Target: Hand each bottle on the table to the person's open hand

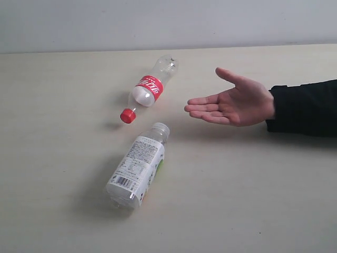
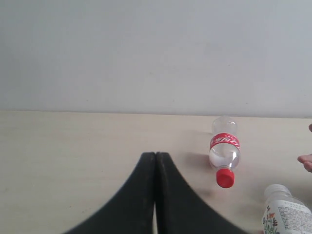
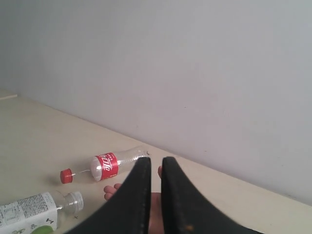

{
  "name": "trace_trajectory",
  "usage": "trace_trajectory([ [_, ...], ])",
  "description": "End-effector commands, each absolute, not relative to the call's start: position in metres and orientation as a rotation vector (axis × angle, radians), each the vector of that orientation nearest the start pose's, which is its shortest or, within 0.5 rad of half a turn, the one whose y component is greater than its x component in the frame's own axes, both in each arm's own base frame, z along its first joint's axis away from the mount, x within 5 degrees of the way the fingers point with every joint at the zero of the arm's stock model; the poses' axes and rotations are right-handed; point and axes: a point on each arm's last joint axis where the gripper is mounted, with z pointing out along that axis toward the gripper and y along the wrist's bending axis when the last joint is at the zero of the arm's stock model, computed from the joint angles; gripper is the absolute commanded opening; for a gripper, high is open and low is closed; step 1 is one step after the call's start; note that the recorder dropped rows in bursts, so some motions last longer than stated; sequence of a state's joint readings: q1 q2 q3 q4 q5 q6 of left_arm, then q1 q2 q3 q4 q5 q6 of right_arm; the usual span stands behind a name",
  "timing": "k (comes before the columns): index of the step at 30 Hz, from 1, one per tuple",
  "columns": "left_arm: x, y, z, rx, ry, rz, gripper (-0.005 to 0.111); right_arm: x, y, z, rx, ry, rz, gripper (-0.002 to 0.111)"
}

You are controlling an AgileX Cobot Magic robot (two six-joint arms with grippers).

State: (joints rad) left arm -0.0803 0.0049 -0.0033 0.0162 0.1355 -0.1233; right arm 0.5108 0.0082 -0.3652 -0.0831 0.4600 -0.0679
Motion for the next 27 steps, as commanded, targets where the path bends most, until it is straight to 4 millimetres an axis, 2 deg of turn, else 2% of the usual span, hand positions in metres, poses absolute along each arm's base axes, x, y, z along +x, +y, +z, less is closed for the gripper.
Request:
trace_trajectory([
  [1, 0.0566, -0.0044, 0.2013, -0.027, 1.619, -0.147, 0.0, 0.0218, 0.0081, 0.2938, -0.477, 1.498, 0.257, 0.01],
  [21, 0.0566, -0.0044, 0.2013, -0.026, 1.619, -0.146, 0.0, 0.0216, 0.0085, 0.2935, -0.469, 1.505, 0.273, 0.01],
  [23, 0.0566, -0.0044, 0.2013, -0.026, 1.619, -0.146, 0.0, 0.0212, 0.0091, 0.2934, -0.427, 1.521, 0.316, 0.01],
  [25, 0.0566, -0.0044, 0.2013, -0.026, 1.619, -0.146, 0.0, 0.0241, 0.0091, 0.298, -0.345, 1.425, 0.271, 0.01],
  [27, 0.0566, -0.0044, 0.2013, -0.026, 1.619, -0.146, 0.0, 0.0289, 0.0105, 0.2943, -0.3, 1.346, 0.246, 0.01],
])
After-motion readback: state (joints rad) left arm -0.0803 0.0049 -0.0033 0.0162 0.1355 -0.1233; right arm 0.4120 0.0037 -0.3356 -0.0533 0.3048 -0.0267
